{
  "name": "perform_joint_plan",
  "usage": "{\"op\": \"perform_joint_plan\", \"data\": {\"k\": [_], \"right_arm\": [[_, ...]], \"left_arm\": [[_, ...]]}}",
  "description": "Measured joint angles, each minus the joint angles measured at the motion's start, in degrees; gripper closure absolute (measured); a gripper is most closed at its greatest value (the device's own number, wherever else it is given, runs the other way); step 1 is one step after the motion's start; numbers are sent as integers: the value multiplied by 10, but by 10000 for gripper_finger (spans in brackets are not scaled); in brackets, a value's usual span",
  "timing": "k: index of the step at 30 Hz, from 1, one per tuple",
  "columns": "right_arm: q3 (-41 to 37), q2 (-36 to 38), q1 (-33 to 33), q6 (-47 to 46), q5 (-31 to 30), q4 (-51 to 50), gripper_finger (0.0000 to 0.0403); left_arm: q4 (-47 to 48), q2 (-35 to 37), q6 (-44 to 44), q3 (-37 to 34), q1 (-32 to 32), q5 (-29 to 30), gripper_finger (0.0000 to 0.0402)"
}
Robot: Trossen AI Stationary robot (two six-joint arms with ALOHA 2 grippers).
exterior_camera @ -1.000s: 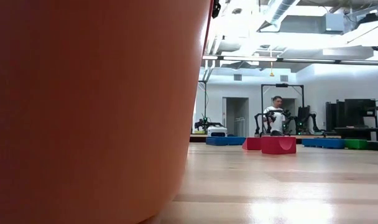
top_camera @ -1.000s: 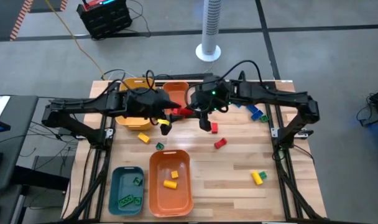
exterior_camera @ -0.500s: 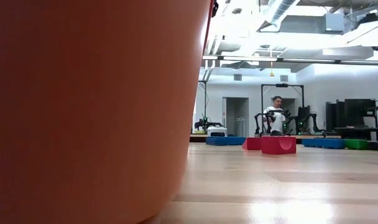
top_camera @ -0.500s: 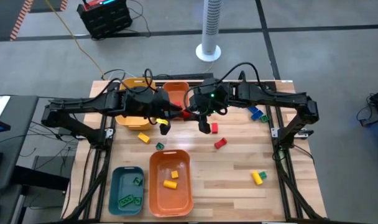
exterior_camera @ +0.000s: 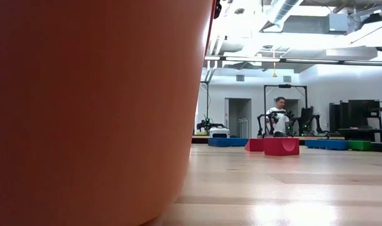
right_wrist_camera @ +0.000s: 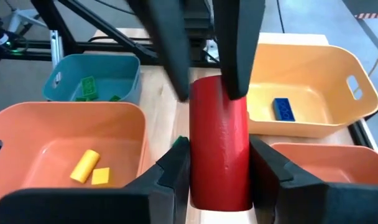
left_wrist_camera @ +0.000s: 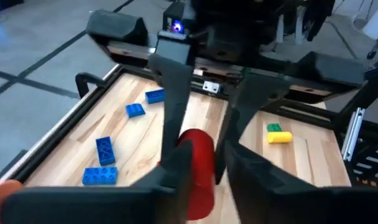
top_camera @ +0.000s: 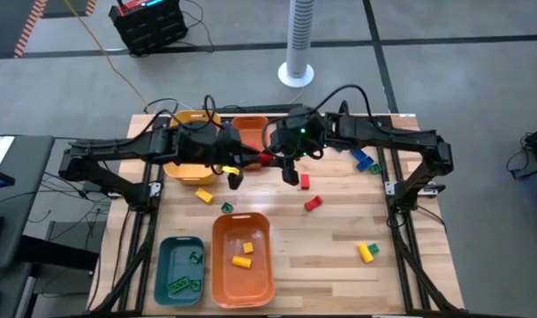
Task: Sort blocks
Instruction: Put the red block into the top orange bin
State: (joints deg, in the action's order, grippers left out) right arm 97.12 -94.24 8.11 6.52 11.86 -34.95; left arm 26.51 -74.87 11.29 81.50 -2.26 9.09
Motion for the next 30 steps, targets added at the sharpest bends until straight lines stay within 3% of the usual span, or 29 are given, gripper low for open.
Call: {"op": "perform_joint_plan", "data": {"k": [5, 9, 19, 30], "right_arm": [[0, 0, 4, 2, 0, -1, 274], [0, 0, 4, 13, -1, 2, 274], [0, 0, 3, 25, -1, 5, 275], [0, 1, 2, 26, 0, 1, 275]], "left_arm": [[6, 0, -13, 1, 0, -14, 234], [21, 0, -16, 1, 0, -14, 202], [37, 0, -21, -2, 0, 25, 196], [32, 0, -23, -2, 0, 10, 179]]}}
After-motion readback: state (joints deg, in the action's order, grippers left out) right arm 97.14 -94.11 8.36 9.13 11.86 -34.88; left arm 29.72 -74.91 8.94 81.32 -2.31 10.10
